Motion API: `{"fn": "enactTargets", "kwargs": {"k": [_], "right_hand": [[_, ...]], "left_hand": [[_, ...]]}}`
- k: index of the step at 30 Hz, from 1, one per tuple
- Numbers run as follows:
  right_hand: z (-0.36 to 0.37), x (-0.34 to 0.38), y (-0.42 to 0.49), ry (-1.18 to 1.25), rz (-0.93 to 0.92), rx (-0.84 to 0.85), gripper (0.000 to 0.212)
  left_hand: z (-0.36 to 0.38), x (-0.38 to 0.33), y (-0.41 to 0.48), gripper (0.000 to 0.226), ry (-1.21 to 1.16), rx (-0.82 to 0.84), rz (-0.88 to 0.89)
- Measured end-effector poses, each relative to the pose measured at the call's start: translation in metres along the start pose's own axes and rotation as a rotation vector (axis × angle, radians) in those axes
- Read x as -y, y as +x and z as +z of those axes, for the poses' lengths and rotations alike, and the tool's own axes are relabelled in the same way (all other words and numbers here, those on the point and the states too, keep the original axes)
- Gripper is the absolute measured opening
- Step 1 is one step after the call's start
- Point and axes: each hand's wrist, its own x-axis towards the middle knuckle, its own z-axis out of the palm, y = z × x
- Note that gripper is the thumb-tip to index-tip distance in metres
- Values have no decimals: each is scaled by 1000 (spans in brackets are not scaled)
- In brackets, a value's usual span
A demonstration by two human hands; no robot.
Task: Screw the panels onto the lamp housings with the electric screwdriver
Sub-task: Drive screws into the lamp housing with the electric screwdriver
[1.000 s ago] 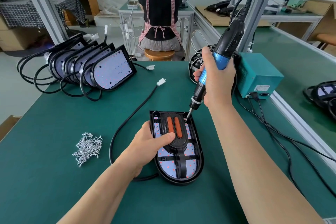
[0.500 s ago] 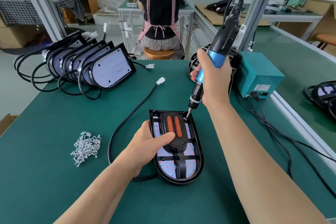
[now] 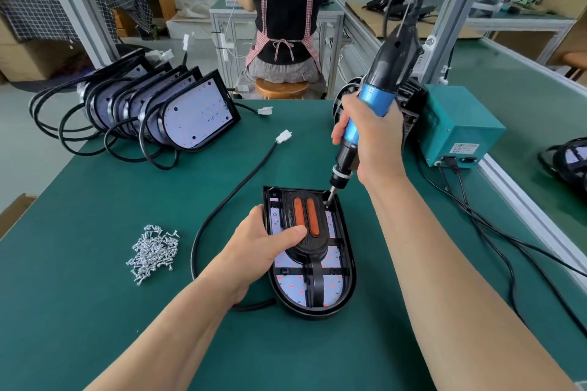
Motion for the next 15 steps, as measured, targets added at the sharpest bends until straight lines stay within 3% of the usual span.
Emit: {"fn": "enactTargets", "kwargs": {"k": [5, 9, 15], "right_hand": [[-2, -2, -8, 54, 14, 68, 14], [-2, 14, -10, 67, -7, 159, 33], [-2, 68, 2, 202, -97, 178, 20]], "left_hand": [[-1, -4, -3, 36, 3, 7, -11], [-1, -5, -4, 35, 7, 13, -13], [-2, -7, -5, 33, 19, -4, -32]]}}
